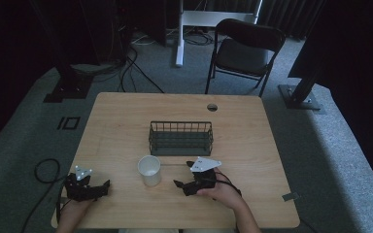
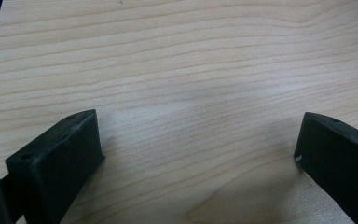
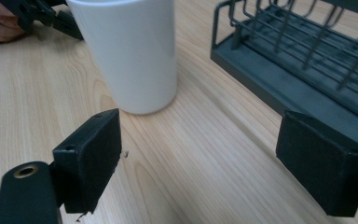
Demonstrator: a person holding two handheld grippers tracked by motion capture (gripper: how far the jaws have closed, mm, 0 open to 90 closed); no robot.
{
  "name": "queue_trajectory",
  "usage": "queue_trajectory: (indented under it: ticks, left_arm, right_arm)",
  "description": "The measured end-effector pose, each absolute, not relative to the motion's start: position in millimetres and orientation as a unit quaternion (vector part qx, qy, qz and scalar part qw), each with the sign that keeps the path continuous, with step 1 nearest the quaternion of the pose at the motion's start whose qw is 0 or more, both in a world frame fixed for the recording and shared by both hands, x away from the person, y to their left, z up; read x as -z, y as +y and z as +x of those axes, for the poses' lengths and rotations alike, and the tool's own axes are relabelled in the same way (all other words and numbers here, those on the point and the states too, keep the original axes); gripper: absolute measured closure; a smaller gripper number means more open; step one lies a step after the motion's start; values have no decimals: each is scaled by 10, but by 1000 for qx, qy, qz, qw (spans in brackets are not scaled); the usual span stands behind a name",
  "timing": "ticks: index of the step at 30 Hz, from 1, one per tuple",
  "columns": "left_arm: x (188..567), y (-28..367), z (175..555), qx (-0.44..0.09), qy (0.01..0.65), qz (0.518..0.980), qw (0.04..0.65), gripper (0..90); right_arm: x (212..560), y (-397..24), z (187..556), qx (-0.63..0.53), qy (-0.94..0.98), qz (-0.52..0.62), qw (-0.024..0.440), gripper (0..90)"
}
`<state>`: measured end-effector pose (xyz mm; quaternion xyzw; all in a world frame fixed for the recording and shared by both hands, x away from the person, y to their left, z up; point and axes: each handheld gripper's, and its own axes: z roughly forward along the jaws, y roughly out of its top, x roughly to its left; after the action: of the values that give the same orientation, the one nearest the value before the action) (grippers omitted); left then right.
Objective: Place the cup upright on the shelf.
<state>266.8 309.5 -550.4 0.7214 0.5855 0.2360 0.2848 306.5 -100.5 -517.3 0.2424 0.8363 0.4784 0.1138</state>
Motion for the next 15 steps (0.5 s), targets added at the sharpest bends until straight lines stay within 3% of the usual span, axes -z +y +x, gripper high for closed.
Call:
queue_trajectory:
  ticks: [15]
  left_arm:
    - [5504, 3096, 2668, -236, 585, 721, 285, 7]
  right_arm:
    - [5133, -643, 3068, -484, 843, 211, 101, 144]
